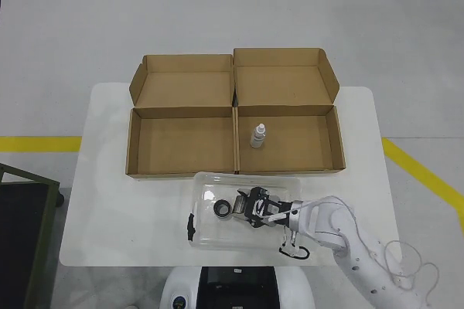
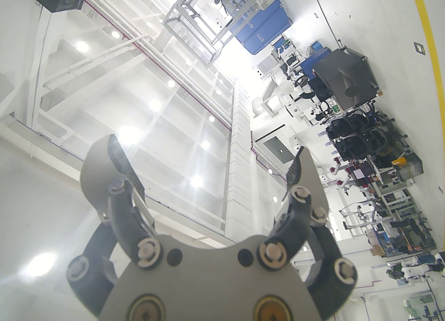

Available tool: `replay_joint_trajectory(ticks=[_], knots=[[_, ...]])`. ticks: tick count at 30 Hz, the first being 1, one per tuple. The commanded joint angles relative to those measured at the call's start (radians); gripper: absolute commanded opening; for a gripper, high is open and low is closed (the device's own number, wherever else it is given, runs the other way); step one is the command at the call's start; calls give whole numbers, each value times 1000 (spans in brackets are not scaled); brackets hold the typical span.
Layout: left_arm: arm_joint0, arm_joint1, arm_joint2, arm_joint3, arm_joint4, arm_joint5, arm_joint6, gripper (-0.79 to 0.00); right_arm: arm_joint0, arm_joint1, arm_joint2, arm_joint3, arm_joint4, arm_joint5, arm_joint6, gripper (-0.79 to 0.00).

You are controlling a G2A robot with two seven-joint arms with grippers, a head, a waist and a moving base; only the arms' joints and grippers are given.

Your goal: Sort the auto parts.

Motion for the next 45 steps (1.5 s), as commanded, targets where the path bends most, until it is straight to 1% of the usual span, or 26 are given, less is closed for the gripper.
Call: replay_joint_trajectory(ticks=[1, 8, 10, 15, 25, 32, 35, 37, 39, 45], knots=[[0, 0, 0, 0, 0, 0, 0, 0, -8, 0, 8, -6, 57, 13, 11, -785], [0, 0, 0, 0, 0, 0, 0, 0, -30, -3, 35, 39, 329, 69, 18, -785], [0, 0, 0, 0, 0, 0, 0, 0, -28, -4, 38, 59, 386, 79, 26, -785], [0, 0, 0, 0, 0, 0, 0, 0, -19, -7, 41, 84, 466, 93, 28, -785], [0, 0, 0, 0, 0, 0, 0, 0, -47, -6, 49, 49, 666, 75, 36, -785], [0, 0, 0, 0, 0, 0, 0, 0, -60, -5, 54, 35, 754, 102, 51, -785], [0, 0, 0, 0, 0, 0, 0, 0, -57, -5, 55, 38, 757, 119, 53, -785], [0, 0, 0, 0, 0, 0, 0, 0, -53, -5, 59, 36, 729, 130, 49, -785], [0, 0, 0, 0, 0, 0, 0, 0, -49, -5, 65, 26, 669, 143, 32, -785], [0, 0, 0, 0, 0, 0, 0, 0, -47, -8, 61, -29, 430, 147, -78, -785]])
